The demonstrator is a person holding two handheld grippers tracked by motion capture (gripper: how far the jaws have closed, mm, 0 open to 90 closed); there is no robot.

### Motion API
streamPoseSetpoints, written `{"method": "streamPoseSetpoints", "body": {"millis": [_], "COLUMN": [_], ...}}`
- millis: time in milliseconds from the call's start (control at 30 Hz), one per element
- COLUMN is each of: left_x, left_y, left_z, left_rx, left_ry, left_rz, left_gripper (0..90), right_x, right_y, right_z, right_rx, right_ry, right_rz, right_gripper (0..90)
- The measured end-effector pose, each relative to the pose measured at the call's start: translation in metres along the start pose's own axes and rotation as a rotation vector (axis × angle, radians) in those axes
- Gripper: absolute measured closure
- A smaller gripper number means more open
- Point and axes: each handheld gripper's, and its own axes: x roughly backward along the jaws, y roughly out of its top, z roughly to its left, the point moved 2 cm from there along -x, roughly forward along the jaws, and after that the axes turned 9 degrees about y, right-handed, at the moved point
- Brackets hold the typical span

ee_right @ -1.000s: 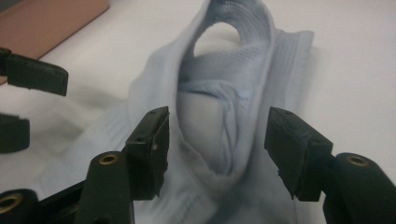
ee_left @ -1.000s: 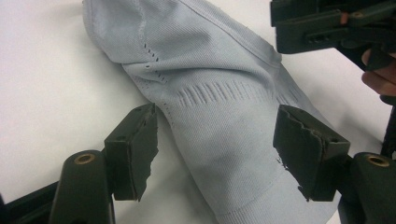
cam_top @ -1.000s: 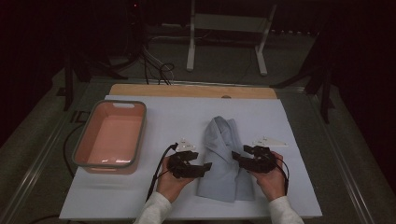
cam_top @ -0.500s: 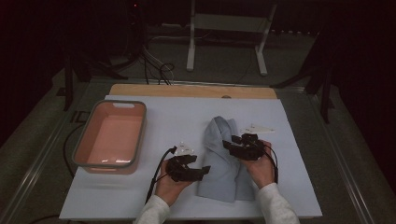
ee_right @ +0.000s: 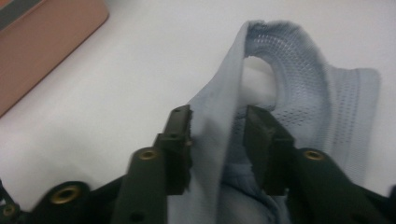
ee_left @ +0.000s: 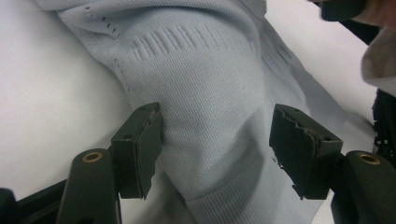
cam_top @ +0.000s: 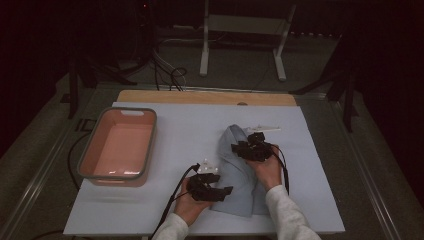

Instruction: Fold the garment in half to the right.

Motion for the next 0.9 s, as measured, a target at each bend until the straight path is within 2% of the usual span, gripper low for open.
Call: {"method": "streamPoseSetpoints", "body": {"millis": [33, 67, 267, 300, 467, 567, 600, 667, 733, 800, 900], "left_x": [0.000, 0.000, -0.002, -0.004, -0.007, -0.009, -0.009, -0.009, -0.009, -0.009, -0.009], "left_y": [0.000, 0.001, 0.002, 0.002, 0.003, 0.005, 0.005, 0.005, 0.005, 0.005, 0.005], "left_z": [-0.001, -0.001, -0.006, -0.009, -0.013, -0.015, -0.016, -0.015, -0.015, -0.015, -0.015], "left_rx": [-0.004, -0.011, -0.022, -0.035, -0.051, -0.067, -0.067, -0.068, -0.064, -0.059, -0.064], "left_ry": [0.003, -0.001, -0.006, -0.005, -0.014, -0.017, -0.015, -0.013, -0.015, -0.014, -0.015], "left_rz": [0.001, 0.000, -0.003, 0.008, 0.015, 0.016, 0.017, 0.020, 0.020, 0.015, 0.016], "left_gripper": [36.5, 36.6, 37.2, 37.3, 38.3, 38.4, 38.3, 38.2, 38.2, 38.2, 38.2], "right_x": [0.000, 0.001, 0.017, 0.025, 0.037, 0.038, 0.038, 0.038, 0.040, 0.043, 0.053], "right_y": [0.001, 0.002, 0.010, 0.012, 0.015, 0.014, 0.012, 0.008, 0.003, -0.001, -0.017], "right_z": [-0.001, 0.000, -0.002, -0.006, -0.016, -0.022, -0.024, -0.026, -0.025, -0.024, -0.025], "right_rx": [0.003, 0.009, 0.022, 0.022, 0.005, -0.007, -0.010, -0.012, -0.004, 0.005, 0.011], "right_ry": [0.013, 0.008, -0.013, -0.047, -0.109, -0.127, -0.123, -0.111, -0.088, -0.089, -0.065], "right_rz": [-0.004, -0.008, -0.072, -0.095, -0.134, -0.117, -0.106, -0.090, -0.081, -0.076, -0.061], "right_gripper": [83.1, 86.8, 88.2, 88.5, 88.7, 88.0, 85.7, 69.1, 59.5, 56.1, 50.6]}}
